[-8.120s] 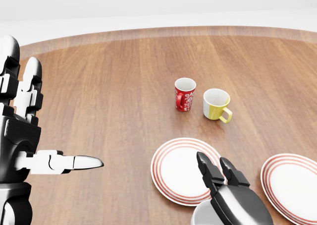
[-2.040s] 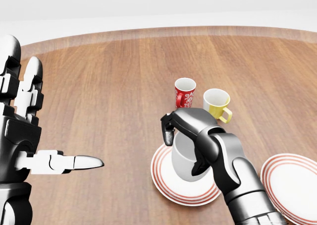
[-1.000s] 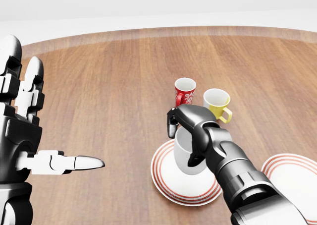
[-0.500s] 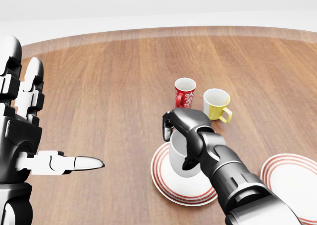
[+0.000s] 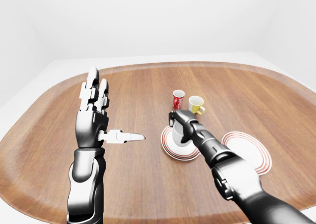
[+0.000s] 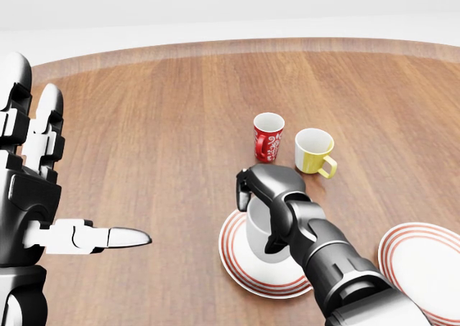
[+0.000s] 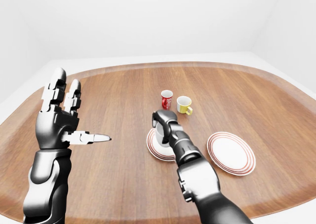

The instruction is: Put the white mug on the left plate.

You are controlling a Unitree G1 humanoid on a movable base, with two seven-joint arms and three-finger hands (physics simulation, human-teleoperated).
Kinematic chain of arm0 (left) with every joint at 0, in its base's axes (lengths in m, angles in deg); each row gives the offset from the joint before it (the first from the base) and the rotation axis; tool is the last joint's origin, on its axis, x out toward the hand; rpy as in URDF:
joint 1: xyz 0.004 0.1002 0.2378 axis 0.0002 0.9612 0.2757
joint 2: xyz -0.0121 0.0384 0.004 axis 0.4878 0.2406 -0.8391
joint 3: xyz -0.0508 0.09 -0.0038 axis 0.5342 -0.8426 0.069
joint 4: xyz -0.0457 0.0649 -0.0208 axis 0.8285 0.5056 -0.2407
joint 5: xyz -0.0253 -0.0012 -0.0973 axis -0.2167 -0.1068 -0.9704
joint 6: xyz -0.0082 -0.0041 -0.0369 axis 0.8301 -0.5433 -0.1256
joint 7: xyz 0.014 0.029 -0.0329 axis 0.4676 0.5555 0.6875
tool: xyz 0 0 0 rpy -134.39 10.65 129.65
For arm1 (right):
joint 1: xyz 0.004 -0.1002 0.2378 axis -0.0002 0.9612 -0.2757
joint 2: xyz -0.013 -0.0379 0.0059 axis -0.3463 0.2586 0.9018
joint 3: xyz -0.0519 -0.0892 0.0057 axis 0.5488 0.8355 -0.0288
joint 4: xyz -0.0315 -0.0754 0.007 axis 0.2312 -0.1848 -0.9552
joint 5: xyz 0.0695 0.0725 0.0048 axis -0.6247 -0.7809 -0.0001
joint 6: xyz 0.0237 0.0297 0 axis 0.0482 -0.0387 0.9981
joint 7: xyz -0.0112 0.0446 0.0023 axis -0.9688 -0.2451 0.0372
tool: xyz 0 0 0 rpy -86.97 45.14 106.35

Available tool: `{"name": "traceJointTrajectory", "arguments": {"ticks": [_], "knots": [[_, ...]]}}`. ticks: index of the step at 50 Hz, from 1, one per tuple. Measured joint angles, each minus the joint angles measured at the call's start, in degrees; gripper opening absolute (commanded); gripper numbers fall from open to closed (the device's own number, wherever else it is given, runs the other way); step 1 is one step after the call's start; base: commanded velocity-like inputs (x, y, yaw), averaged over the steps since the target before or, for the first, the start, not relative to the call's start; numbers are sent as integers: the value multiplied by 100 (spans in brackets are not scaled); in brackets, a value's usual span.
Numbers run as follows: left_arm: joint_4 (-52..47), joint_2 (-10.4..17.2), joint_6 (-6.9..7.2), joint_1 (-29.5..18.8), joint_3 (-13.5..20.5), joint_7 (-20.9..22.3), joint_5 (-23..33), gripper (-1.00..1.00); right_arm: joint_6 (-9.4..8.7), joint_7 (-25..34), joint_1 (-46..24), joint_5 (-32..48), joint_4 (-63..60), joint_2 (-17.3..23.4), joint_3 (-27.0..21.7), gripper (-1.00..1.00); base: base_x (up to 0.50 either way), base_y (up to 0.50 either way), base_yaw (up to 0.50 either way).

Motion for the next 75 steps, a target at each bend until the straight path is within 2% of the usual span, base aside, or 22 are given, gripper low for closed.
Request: {"name": "traceJointTrajectory", "arguments": {"ticks": [26,75], "knots": [[13,-4,0,12,-1,9,7,98,0,-317,155,146,72,9,-18,-100,0,0,0],[-8,-3,0,4,0,7,3,98,0,-439,304,251,115,2,-25,-100,0,0,0]]}}
